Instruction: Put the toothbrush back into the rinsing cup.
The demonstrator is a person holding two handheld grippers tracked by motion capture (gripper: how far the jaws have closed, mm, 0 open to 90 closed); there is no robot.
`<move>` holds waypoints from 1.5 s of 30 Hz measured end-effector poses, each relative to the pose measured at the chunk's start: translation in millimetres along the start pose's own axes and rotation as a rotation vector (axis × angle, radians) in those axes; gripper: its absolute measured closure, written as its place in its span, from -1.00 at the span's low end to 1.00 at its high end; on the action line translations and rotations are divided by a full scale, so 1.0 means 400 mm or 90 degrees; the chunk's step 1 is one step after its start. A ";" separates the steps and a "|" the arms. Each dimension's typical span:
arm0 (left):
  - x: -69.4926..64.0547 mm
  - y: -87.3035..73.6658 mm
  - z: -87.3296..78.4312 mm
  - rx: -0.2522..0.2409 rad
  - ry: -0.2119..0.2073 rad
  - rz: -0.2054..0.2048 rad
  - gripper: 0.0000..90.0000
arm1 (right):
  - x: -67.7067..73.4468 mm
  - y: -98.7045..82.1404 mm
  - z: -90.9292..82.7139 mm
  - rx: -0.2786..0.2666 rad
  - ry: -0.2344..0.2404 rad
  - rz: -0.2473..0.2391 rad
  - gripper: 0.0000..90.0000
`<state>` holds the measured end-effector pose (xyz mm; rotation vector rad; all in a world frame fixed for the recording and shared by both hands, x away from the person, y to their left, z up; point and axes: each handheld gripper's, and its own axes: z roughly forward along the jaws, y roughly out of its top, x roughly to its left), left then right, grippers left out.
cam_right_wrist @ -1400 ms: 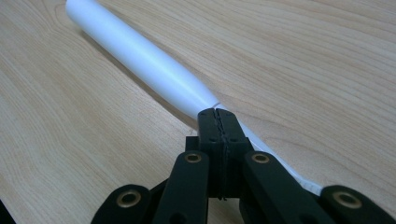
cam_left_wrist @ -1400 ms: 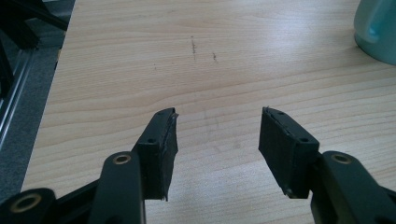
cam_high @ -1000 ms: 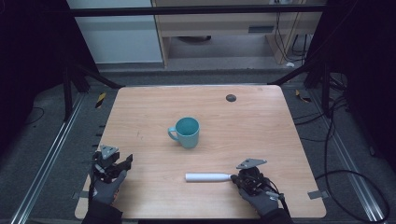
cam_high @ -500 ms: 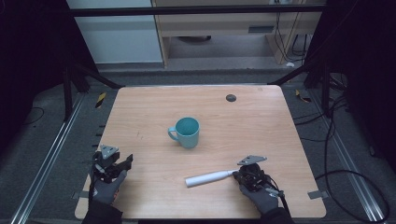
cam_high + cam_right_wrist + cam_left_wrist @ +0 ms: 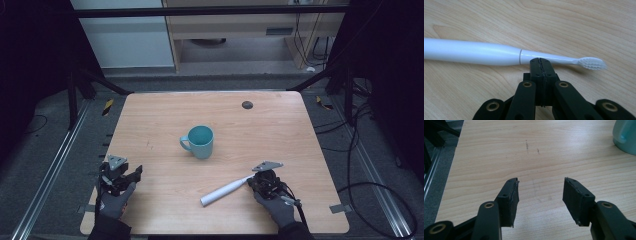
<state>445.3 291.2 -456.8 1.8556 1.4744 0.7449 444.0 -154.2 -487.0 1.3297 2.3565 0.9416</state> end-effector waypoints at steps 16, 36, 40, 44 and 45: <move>0.000 0.002 0.002 0.000 -0.001 0.001 0.02 | -0.018 0.019 0.015 -0.010 -0.009 0.002 1.00; 0.003 0.001 -0.001 0.000 0.002 -0.002 0.01 | 0.097 0.077 -0.036 -0.083 0.083 -0.045 1.00; 0.004 0.001 -0.002 0.002 0.007 0.000 0.01 | 0.144 0.087 -0.012 -0.073 0.114 -0.053 1.00; 0.007 0.000 -0.002 0.003 0.008 -0.002 0.01 | 0.188 0.094 0.026 -0.053 0.136 -0.070 1.00; 0.007 0.000 -0.002 0.003 0.008 -0.002 0.01 | 0.197 0.095 0.035 -0.047 0.140 -0.073 1.00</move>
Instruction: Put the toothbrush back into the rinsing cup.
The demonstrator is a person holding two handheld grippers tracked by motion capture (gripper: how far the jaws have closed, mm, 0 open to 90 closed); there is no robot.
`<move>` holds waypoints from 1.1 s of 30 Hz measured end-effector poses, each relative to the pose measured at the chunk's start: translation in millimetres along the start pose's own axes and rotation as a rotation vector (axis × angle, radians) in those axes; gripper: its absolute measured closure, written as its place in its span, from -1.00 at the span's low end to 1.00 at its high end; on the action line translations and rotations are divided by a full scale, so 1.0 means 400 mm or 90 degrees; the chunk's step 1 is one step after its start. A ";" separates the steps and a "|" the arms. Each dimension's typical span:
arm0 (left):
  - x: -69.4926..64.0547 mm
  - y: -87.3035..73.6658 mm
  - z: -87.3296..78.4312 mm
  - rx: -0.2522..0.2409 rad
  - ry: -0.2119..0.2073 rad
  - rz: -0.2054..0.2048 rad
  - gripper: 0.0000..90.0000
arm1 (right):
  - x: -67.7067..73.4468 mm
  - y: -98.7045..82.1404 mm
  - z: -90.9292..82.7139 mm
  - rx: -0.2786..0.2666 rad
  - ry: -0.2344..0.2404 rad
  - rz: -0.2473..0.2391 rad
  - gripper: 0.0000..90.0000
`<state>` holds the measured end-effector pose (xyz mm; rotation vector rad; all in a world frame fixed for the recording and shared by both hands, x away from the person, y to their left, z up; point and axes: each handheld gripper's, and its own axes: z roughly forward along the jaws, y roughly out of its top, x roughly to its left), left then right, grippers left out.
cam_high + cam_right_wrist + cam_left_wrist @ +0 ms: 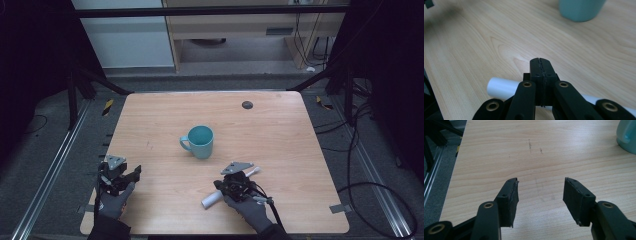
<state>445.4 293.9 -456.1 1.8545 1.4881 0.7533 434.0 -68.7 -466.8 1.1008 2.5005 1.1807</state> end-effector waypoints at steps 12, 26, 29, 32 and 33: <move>0.001 0.000 0.000 0.000 -0.001 0.001 0.01 | 0.022 -0.009 0.042 0.035 0.008 -0.013 1.00; 0.001 0.000 -0.001 -0.001 -0.002 0.001 0.00 | 0.018 -0.028 0.030 0.046 0.010 -0.013 1.00; 0.000 0.000 -0.001 -0.001 -0.003 0.001 0.00 | 0.015 -0.032 0.027 0.050 0.009 -0.017 1.00; 0.000 0.000 -0.001 -0.001 -0.003 0.001 0.00 | 0.013 -0.035 0.022 0.052 0.008 -0.015 1.00; 0.000 0.000 -0.001 -0.001 -0.002 0.000 0.00 | 0.012 -0.036 0.020 0.051 0.008 -0.012 1.00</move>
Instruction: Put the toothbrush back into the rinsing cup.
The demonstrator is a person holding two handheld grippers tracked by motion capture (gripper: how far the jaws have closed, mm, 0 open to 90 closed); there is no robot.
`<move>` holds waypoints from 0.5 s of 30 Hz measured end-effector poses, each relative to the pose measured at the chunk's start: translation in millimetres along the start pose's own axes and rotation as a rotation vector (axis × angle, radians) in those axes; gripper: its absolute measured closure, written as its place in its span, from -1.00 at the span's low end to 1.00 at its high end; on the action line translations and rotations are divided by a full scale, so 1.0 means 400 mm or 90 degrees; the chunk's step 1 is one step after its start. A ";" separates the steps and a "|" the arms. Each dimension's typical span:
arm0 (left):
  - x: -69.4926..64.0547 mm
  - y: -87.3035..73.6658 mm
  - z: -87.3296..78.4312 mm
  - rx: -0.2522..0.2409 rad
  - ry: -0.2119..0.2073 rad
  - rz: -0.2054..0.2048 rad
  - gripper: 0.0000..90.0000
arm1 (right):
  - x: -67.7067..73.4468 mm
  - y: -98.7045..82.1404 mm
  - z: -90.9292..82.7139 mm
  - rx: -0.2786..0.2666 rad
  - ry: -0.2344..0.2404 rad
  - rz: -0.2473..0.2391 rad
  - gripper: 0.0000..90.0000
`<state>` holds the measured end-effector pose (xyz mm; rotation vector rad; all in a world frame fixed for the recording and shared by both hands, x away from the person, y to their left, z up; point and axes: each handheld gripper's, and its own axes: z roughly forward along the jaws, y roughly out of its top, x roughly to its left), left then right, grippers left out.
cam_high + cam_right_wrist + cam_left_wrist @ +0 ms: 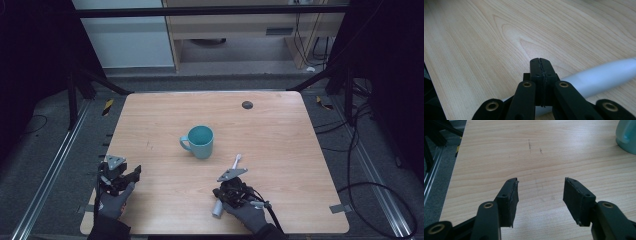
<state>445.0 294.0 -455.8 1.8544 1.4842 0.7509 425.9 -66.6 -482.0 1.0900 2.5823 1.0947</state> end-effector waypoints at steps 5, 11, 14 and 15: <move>-0.001 0.000 0.000 0.000 0.000 0.000 0.00 | -0.005 -0.007 -0.008 -0.002 -0.001 0.002 1.00; -0.001 0.000 0.000 0.000 0.000 0.000 0.00 | -0.007 -0.015 -0.010 0.003 -0.001 0.003 0.99; -0.001 0.000 0.000 0.000 -0.001 0.001 0.00 | -0.008 -0.015 -0.011 0.001 -0.002 0.005 0.99; -0.001 0.000 0.000 0.000 -0.001 0.000 0.00 | -0.008 -0.015 -0.012 0.001 -0.003 0.006 0.99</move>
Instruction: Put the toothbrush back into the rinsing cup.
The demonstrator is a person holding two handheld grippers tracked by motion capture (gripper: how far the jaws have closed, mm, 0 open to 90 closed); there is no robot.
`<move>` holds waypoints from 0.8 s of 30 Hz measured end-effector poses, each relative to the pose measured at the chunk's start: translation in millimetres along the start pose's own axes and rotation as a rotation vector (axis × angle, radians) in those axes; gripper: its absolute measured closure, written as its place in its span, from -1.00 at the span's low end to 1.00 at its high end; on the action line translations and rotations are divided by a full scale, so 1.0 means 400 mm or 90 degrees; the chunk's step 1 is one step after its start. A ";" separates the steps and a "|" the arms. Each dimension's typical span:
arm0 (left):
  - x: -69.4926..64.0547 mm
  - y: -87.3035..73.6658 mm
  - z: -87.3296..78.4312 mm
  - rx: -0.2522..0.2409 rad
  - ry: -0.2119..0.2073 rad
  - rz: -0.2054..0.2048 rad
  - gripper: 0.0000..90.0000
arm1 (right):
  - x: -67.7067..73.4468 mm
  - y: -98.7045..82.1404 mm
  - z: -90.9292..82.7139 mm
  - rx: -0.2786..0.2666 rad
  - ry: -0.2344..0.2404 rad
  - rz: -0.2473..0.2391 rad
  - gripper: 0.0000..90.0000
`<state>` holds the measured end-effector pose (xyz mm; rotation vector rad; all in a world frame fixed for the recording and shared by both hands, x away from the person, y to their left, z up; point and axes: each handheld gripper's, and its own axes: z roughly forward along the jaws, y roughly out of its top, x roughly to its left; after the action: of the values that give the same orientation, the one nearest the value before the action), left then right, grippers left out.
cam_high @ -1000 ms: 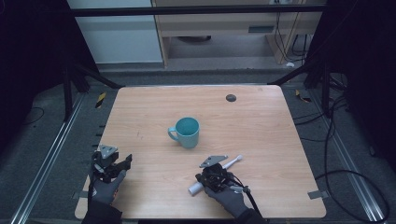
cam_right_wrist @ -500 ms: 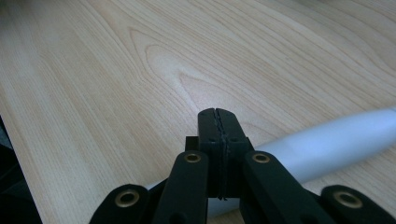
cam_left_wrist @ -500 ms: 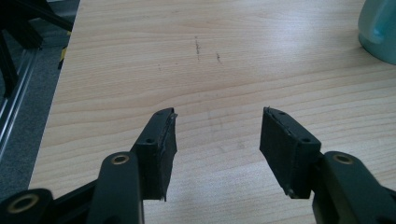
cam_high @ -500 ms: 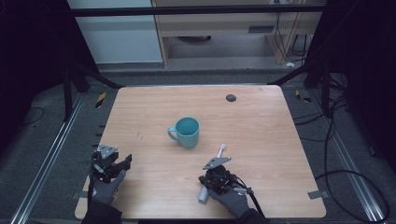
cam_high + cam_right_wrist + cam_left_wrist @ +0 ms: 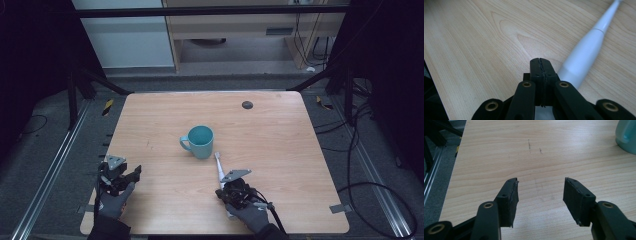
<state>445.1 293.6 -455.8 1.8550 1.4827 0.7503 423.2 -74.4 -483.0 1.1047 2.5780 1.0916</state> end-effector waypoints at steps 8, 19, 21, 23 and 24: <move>0.000 0.000 -0.001 -0.001 0.000 -0.001 0.00 | -0.001 -0.004 -0.002 0.003 -0.003 0.001 0.99; -0.002 0.001 -0.003 -0.002 -0.002 -0.001 0.00 | -0.001 -0.038 -0.035 0.005 0.000 0.017 0.99; -0.002 0.001 -0.004 -0.002 -0.001 -0.002 0.00 | -0.001 -0.041 -0.038 0.006 -0.004 0.017 0.99; -0.001 0.000 -0.004 -0.002 -0.001 -0.002 0.00 | -0.005 -0.047 -0.040 0.005 -0.002 0.019 0.99; -0.001 0.000 -0.003 -0.002 -0.001 -0.002 0.00 | -0.007 -0.049 -0.042 0.008 -0.003 0.019 0.98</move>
<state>444.0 293.3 -454.9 1.8502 1.4823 0.7480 407.4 -95.0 -484.4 1.1517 2.5750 1.0798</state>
